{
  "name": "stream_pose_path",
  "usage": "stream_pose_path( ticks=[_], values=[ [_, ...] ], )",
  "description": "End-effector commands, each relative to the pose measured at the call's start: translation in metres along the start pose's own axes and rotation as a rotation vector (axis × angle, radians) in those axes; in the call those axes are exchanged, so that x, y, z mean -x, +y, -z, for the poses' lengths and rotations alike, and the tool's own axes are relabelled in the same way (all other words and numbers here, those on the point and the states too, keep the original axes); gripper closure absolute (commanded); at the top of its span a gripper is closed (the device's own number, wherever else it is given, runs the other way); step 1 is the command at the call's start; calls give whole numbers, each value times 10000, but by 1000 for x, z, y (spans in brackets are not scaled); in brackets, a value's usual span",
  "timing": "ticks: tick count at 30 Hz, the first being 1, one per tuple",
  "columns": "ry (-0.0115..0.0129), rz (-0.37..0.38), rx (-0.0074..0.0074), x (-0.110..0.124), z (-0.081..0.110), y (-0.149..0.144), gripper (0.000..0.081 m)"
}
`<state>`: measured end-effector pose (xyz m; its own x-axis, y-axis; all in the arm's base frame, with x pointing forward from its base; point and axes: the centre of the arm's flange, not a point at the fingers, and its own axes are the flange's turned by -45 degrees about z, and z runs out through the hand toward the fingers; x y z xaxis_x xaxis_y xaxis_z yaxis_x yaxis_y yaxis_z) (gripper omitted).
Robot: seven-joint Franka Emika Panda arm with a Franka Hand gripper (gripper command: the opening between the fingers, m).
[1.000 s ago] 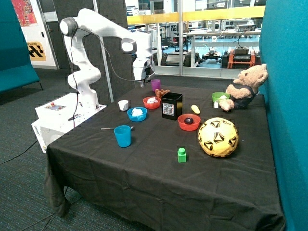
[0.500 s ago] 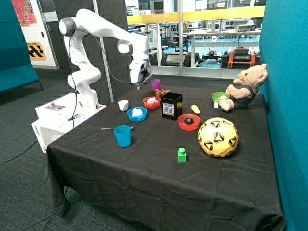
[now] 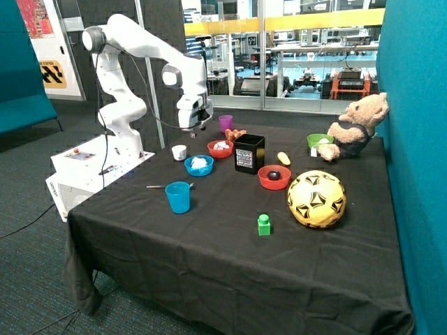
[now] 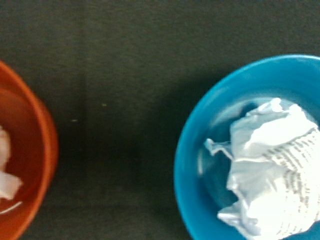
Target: Throw away the rubbish paper
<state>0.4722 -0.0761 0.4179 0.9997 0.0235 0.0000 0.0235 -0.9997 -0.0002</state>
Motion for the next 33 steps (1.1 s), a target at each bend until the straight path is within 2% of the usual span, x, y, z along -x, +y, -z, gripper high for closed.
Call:
stream_pose_path(
  ticks=[1, 7, 9, 22, 33],
  values=[
    [0, -255, 2, 0, -22, 23, 271],
    [0, -393, 2, 0, -32, 32, 278],
    [0, -294, 2, 0, -35, 33, 243],
    [0, -146, 2, -5, -62, 32, 185],
    [0, -274, 2, -3, -81, 31, 171]
  ],
)
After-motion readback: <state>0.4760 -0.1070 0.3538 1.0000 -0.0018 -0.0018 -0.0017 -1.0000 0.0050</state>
